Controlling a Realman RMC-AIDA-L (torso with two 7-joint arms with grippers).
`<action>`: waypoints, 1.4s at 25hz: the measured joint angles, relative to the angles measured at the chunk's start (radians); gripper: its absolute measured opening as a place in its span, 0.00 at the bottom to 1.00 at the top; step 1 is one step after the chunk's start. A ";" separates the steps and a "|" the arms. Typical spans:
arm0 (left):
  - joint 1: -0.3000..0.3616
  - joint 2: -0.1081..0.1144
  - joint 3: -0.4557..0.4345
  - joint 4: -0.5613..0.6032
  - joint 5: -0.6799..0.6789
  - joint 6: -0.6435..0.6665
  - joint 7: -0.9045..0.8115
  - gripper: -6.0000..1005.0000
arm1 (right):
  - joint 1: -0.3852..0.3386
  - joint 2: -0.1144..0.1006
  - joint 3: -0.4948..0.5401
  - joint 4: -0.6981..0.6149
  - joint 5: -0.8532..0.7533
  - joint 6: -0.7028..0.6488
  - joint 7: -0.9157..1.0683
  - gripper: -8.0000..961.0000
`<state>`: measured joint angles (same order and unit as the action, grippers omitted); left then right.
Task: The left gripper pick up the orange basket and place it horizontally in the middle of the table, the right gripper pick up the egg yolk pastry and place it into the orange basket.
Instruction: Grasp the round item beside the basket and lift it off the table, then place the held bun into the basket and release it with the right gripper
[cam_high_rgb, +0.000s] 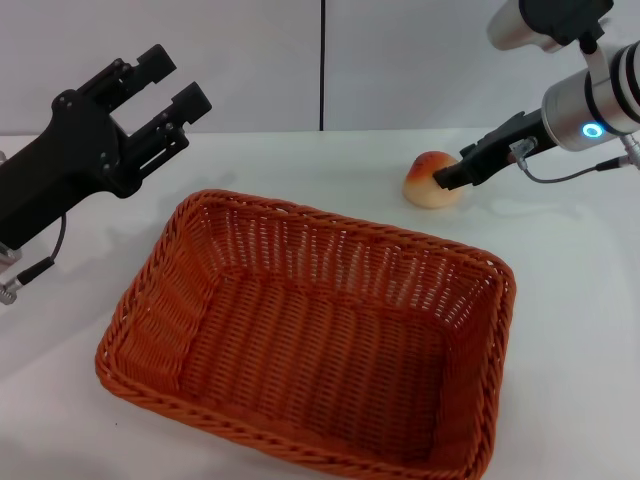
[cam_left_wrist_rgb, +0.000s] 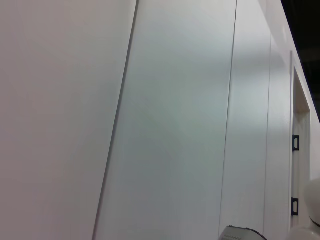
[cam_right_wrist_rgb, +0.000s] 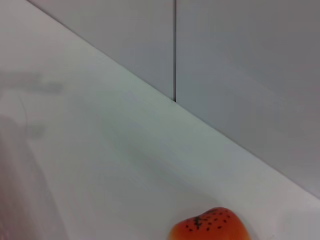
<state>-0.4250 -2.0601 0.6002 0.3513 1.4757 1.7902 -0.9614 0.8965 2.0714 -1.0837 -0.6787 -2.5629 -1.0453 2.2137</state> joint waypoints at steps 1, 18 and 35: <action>-0.001 0.000 0.000 0.000 0.000 -0.001 -0.001 0.63 | -0.006 0.001 -0.003 -0.004 0.006 0.001 -0.003 0.62; -0.011 -0.002 0.016 -0.002 0.001 -0.012 -0.011 0.63 | -0.041 -0.002 0.001 -0.027 0.090 -0.019 -0.052 0.09; -0.011 0.000 0.027 -0.002 0.002 -0.017 -0.013 0.63 | -0.381 0.002 -0.025 -0.431 0.820 -0.322 -0.399 0.03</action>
<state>-0.4361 -2.0601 0.6275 0.3498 1.4773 1.7731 -0.9739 0.5150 2.0730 -1.1087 -1.1101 -1.7426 -1.3677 1.8146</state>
